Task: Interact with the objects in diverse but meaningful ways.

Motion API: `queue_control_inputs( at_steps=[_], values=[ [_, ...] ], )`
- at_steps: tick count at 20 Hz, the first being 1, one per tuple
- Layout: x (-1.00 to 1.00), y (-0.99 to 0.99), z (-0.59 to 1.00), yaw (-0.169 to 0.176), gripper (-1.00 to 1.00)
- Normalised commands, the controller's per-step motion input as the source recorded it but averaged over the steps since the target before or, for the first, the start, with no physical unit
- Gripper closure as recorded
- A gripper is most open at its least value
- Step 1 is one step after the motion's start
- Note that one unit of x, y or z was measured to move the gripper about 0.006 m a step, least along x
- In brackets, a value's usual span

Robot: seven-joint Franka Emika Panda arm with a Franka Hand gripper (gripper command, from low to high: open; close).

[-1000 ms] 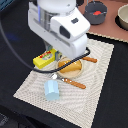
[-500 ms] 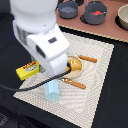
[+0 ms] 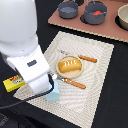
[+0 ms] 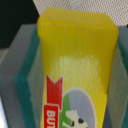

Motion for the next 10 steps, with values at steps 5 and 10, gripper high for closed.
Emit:
queue_control_inputs(
  at_steps=[5,10],
  values=[
    [-0.25,0.28,-0.04,-0.012,1.0],
    [-0.26,0.23,-0.29,-0.004,1.0]
  ],
)
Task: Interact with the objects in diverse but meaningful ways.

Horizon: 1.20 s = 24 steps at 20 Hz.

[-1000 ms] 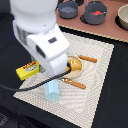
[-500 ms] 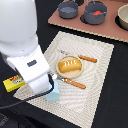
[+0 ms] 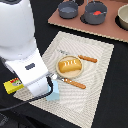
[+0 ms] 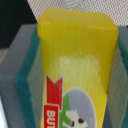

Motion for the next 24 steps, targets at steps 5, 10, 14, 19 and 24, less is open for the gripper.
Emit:
queue_control_inputs(
  at_steps=[5,10,14,19,24],
  values=[
    [-0.27,0.19,-0.42,0.0,1.0],
    [-0.3,0.11,-0.58,0.0,1.0],
    [-0.32,0.03,-0.49,0.0,1.0],
    [-0.34,0.0,-0.48,0.0,1.0],
    [-0.42,0.0,-0.12,0.0,1.0]
  ],
)
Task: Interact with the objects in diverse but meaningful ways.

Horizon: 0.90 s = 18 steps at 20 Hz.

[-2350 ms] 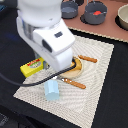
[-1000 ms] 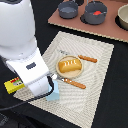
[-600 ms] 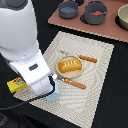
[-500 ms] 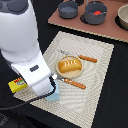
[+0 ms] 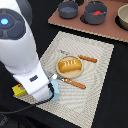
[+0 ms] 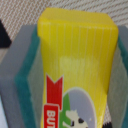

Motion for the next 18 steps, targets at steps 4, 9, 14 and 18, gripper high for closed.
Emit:
queue_control_inputs(
  at_steps=[4,9,14,18],
  values=[
    [-0.38,0.04,0.11,0.0,-1.0],
    [-0.42,0.09,0.4,0.0,-1.0],
    [-0.45,0.16,0.7,0.0,-1.0],
    [-0.48,0.16,0.98,0.0,-1.0]
  ],
)
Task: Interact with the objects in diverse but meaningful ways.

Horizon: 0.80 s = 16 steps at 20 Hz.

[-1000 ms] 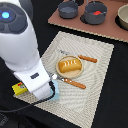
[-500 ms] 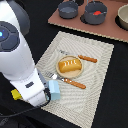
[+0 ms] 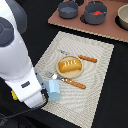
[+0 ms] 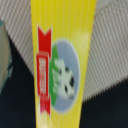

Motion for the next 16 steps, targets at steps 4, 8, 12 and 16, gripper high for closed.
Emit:
queue_control_inputs(
  at_steps=[4,8,12,16],
  values=[
    [-0.45,0.14,1.0,-0.002,-1.0],
    [-0.25,0.52,0.87,-0.001,-1.0],
    [-0.05,0.85,0.61,-0.001,-1.0],
    [0.0,0.92,0.29,-0.029,-1.0]
  ],
)
